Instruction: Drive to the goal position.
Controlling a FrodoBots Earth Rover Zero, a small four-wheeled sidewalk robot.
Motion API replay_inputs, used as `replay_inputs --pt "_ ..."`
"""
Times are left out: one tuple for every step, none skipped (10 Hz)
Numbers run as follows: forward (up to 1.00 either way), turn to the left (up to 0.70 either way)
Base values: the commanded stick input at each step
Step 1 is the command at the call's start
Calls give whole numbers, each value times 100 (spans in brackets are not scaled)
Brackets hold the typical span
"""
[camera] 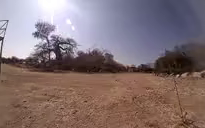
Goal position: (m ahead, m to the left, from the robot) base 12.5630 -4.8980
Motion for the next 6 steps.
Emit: replay_inputs --pt "50 0" --pt "50 0" --pt "50 0" --pt "50 0" --pt "50 0" --pt "50 0"
